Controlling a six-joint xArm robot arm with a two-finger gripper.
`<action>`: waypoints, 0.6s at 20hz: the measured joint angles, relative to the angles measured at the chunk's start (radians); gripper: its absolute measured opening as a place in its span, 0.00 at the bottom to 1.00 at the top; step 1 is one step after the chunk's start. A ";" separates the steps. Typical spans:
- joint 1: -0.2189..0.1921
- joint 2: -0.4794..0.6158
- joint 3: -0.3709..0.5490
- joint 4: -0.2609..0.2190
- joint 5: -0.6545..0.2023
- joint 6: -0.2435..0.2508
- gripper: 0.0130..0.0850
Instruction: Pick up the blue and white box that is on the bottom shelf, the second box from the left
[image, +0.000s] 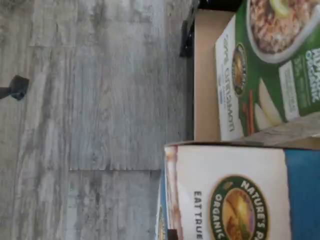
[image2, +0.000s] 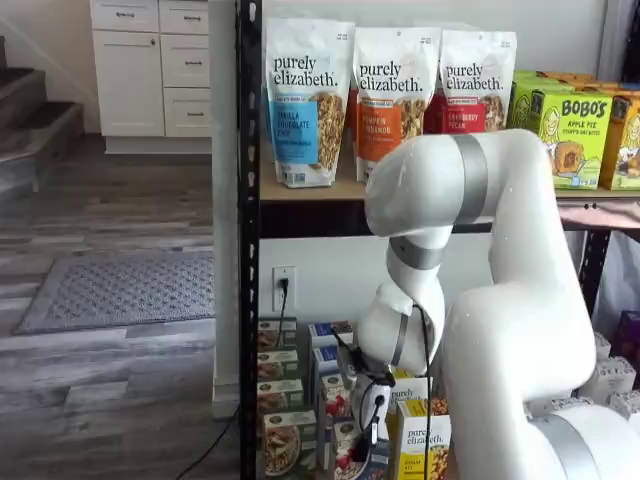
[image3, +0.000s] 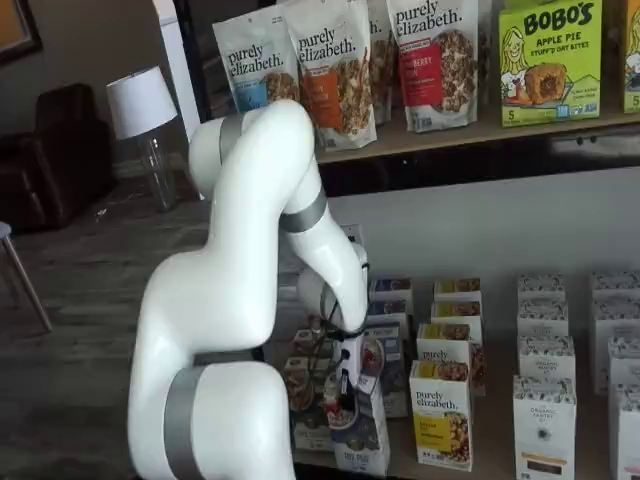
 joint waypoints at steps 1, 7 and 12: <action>0.003 -0.012 0.015 0.009 -0.003 -0.006 0.44; 0.020 -0.099 0.121 0.054 -0.025 -0.035 0.44; 0.032 -0.171 0.204 0.085 -0.042 -0.055 0.44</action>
